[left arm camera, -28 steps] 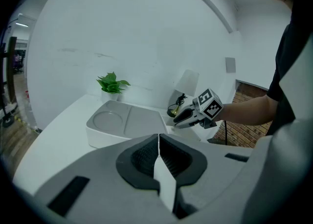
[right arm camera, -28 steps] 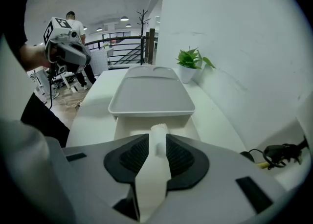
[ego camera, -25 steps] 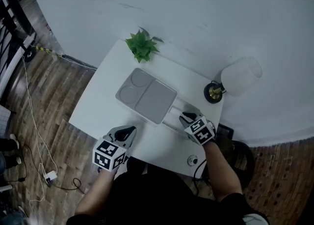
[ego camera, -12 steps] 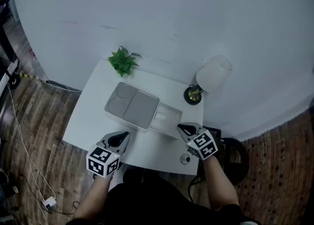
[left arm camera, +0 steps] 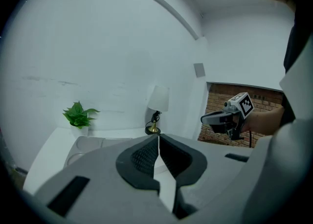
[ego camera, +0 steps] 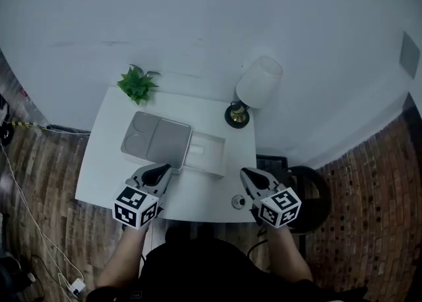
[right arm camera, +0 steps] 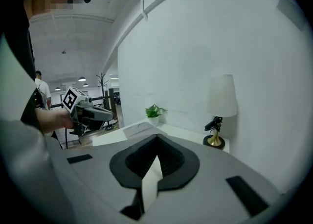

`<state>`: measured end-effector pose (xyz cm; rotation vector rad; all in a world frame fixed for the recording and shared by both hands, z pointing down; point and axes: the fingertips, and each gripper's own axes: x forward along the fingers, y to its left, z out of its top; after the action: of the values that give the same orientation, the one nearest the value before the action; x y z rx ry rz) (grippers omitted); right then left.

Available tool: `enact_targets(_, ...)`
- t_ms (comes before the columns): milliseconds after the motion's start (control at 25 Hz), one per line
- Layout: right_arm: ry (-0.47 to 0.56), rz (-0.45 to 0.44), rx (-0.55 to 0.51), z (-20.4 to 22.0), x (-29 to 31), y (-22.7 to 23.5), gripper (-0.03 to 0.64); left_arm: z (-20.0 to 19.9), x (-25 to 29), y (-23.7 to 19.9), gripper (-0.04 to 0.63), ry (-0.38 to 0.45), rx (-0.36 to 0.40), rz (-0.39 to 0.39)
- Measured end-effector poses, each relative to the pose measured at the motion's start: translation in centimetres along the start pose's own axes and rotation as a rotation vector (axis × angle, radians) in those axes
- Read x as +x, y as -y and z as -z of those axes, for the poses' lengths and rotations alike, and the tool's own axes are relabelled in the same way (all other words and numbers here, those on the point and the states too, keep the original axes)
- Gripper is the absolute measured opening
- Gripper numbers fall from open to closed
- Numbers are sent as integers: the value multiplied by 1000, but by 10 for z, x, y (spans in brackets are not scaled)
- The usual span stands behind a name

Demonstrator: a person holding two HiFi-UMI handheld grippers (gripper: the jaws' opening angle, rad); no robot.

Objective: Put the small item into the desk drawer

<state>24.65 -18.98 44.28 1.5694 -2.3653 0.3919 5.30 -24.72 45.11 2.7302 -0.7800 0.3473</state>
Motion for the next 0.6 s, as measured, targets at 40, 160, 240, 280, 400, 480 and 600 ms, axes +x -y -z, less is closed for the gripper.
enact_targets(40,18,4,8,-3,-3,4,3,-2,4,1,17,-1,1,-4)
enact_targets(160,87,-1,47,-16,-13,17,3,-10,15,5,17,-1,3,-19)
enact_targets(240,129,-10,57,-24,-21,24,3,-16,22,9,17,3,7,-33)
enact_targets(280,146,-16,58,-28,-24,28,3,-20,25,10,17,7,9,-43)
enact_targets(400,183,-34,55,-36,-30,36,3,-29,28,10,17,21,16,-79)
enact_targets(480,206,-34,49,-42,-35,42,3,-34,28,11,17,27,22,-99)
enact_targets(600,255,-30,47,-57,-44,54,3,-45,29,13,17,37,38,-118)
